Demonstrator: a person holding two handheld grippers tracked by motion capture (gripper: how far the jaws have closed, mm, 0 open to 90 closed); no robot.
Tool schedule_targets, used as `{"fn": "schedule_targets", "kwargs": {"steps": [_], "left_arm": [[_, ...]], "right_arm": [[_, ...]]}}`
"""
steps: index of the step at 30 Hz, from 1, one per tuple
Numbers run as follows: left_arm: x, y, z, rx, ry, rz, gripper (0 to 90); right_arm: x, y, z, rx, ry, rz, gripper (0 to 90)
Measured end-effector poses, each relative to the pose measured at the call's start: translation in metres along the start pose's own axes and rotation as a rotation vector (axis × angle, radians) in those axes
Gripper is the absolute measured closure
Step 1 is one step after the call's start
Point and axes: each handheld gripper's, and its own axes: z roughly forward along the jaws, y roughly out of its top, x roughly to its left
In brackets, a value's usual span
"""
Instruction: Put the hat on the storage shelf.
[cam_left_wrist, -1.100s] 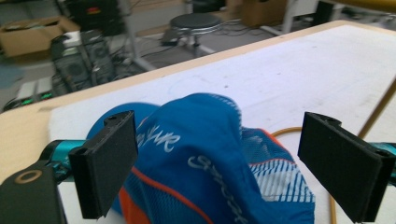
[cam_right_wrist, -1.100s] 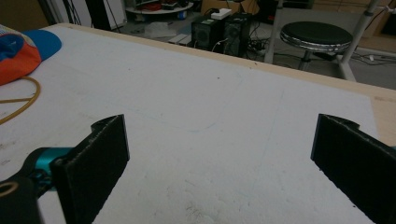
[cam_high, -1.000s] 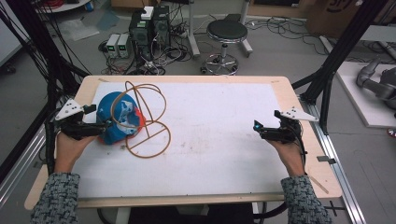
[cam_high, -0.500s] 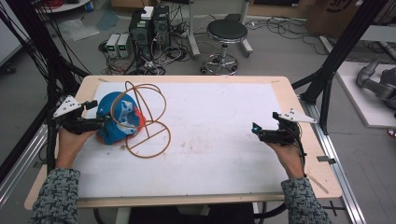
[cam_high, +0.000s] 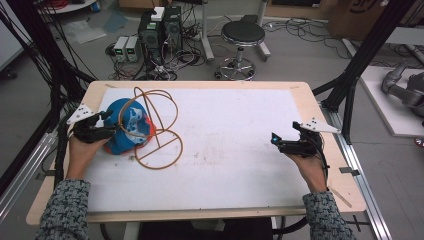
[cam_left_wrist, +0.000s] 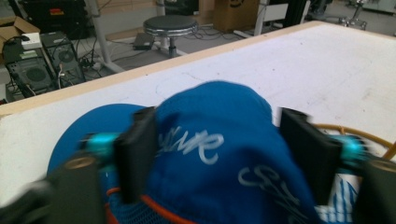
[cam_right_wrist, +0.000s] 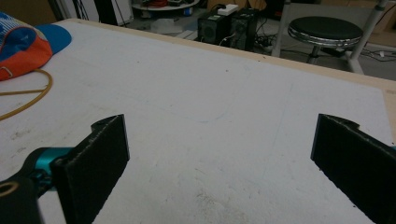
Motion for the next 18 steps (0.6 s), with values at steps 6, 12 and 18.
{"fn": "schedule_targets", "kwargs": {"steps": [6, 12, 18], "left_arm": [[-0.0039, -0.0024, 0.0062, 0.022, 0.006, 0.011, 53.2], [-0.0044, -0.0020, 0.0045, 0.016, 0.002, 0.018, 71.2], [-0.0036, 0.0021, -0.0024, -0.023, -0.003, 0.029, 85.2]], "right_arm": [[0.0008, 0.0003, -0.0003, -0.005, 0.006, -0.002, 4.8], [0.0000, 0.0007, -0.0005, -0.003, 0.005, 0.000, 4.9], [-0.0001, 0.0008, -0.0006, 0.000, 0.004, 0.004, 4.9]]}}
